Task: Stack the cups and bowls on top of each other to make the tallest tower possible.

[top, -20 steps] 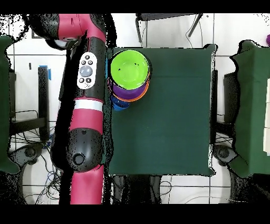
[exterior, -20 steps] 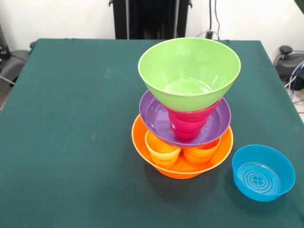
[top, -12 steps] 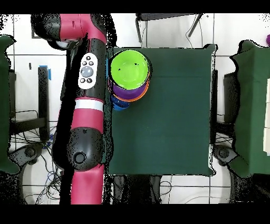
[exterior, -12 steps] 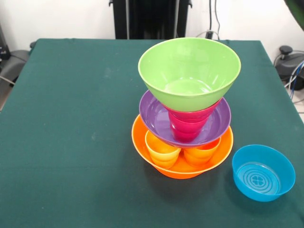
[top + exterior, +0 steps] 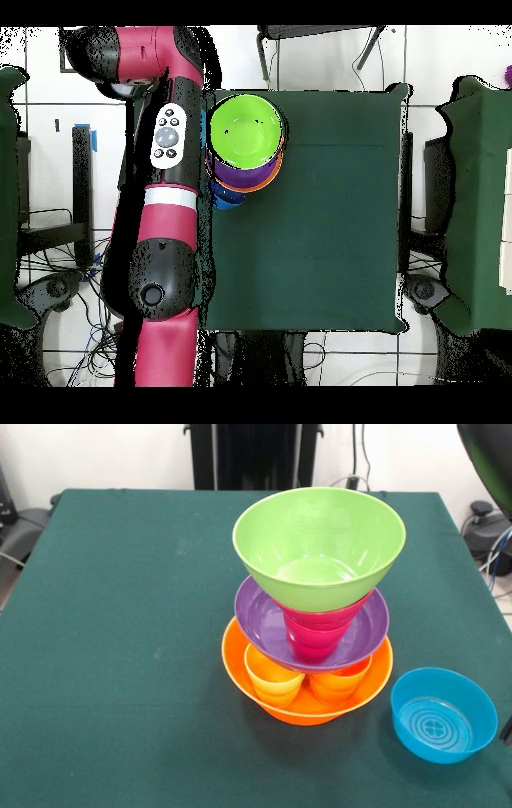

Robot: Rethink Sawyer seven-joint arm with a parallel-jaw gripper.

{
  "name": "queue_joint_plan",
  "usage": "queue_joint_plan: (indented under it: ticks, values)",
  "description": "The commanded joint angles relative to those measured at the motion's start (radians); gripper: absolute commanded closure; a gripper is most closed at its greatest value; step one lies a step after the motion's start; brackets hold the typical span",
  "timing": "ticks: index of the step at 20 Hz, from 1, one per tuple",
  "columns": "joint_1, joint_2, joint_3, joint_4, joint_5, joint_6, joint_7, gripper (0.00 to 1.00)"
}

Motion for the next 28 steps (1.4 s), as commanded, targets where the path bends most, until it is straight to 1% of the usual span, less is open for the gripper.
queue_joint_plan:
  ticks: [1,4,8,10,12,13,17,18,22,23,28]
  values:
    - [-0.014,0.005,0.019,0.022,-0.102,-0.047,-0.212,0.00]
    - [-0.003,0.000,0.040,0.028,-0.123,-0.038,-0.200,0.00]
    - [-0.005,-0.003,0.040,0.026,-0.126,-0.023,-0.202,0.00]
    - [-0.012,-0.004,0.027,0.022,-0.115,-0.017,-0.209,0.00]
    - [-0.011,-0.004,0.033,0.023,-0.121,-0.015,-0.207,0.00]
    - [-0.007,-0.005,0.050,0.027,-0.138,-0.015,-0.206,0.00]
    - [0.000,0.000,0.083,0.033,-0.170,-0.016,-0.206,0.00]
    - [0.005,0.004,0.103,0.037,-0.179,-0.008,-0.204,0.00]
    - [0.047,0.004,0.209,0.072,-0.273,-0.005,-0.189,0.00]
    - [0.061,0.001,0.241,0.085,-0.307,-0.008,-0.187,0.00]
    - [0.129,-0.020,0.405,0.183,-0.456,-0.039,-0.195,0.00]
